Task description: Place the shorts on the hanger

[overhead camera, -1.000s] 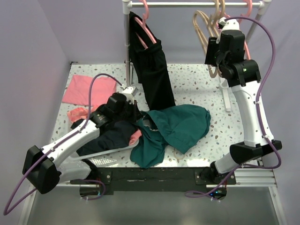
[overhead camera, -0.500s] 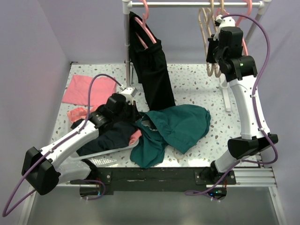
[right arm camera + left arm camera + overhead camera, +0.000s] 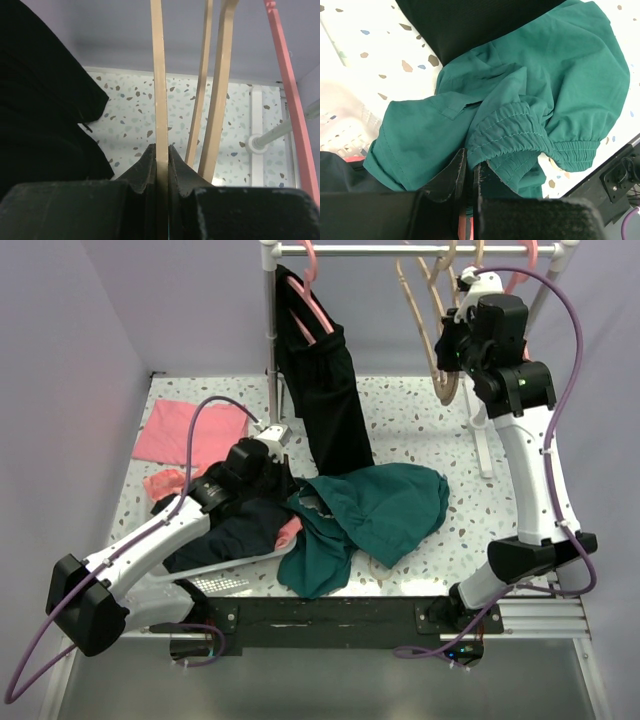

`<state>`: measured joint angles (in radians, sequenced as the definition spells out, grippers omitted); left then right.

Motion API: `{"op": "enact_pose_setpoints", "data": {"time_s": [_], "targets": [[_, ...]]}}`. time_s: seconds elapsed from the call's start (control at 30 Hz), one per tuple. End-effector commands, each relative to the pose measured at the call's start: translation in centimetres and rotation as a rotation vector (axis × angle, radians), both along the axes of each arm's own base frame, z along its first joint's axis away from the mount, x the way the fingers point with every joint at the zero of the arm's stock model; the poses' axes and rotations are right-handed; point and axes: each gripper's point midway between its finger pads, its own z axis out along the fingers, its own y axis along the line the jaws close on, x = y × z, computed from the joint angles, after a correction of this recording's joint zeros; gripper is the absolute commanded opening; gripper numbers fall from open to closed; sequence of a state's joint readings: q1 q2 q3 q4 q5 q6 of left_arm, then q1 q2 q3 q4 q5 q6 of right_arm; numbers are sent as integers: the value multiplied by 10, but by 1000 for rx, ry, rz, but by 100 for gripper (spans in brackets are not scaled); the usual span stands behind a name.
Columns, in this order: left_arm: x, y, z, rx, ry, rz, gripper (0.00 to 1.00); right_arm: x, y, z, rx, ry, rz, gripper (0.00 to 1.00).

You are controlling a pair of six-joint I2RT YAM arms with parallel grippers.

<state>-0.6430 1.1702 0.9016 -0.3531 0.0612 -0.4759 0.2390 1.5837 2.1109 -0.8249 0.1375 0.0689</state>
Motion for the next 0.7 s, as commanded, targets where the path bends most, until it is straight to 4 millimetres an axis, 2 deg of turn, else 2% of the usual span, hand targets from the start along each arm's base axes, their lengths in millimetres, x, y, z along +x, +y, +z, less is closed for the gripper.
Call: {"op": "enact_pose_setpoints", "data": {"time_s": [0.0, 0.07, 0.1, 0.17, 0.23, 0.3, 0.33, 0.37, 0.4, 0.43, 0.47, 0.53, 0.57, 0.6, 0.63, 0.67], "targets": [[10, -2, 28, -19, -86, -2, 0, -33, 12, 50, 79, -143, 74, 0], [10, -4, 30, -25, -92, -10, 0, -42, 14, 45, 96, -127, 88, 0], [11, -5, 32, -29, -100, -18, 0, -54, 13, 50, 113, -137, 91, 0], [11, -8, 35, -34, -103, -31, 0, -65, 16, 47, 132, -120, 112, 0], [14, -12, 39, -43, -110, -36, 0, -87, 13, 47, 162, -103, 113, 0], [17, -13, 37, -36, -104, -32, 0, -103, 11, 34, 184, -54, 107, 0], [19, -14, 38, -35, -104, -31, 0, -122, 8, 39, 200, -68, 113, 0], [20, -15, 34, -28, -96, -30, 0, -128, 6, 27, 196, -34, 109, 0], [22, -15, 34, -27, -97, -25, 0, -140, 4, 15, 202, 15, 99, 0], [24, -16, 36, -27, -98, -24, 0, -161, 3, 15, 221, 16, 121, 0], [26, -17, 32, -19, -90, -23, 0, -169, 5, 0, 228, 61, 132, 0], [31, -20, 36, -16, -95, -21, 0, -200, 12, -18, 253, 146, 197, 0], [34, -21, 32, -7, -85, -19, 0, -220, 10, -22, 261, 153, 209, 0], [36, -21, 31, 2, -84, -14, 0, -239, 17, -32, 289, 210, 258, 0], [39, -23, 35, 1, -89, -14, 0, -252, 19, -36, 302, 229, 285, 0], [41, -24, 29, 15, -74, -12, 0, -271, 19, -39, 320, 231, 308, 0]]}}
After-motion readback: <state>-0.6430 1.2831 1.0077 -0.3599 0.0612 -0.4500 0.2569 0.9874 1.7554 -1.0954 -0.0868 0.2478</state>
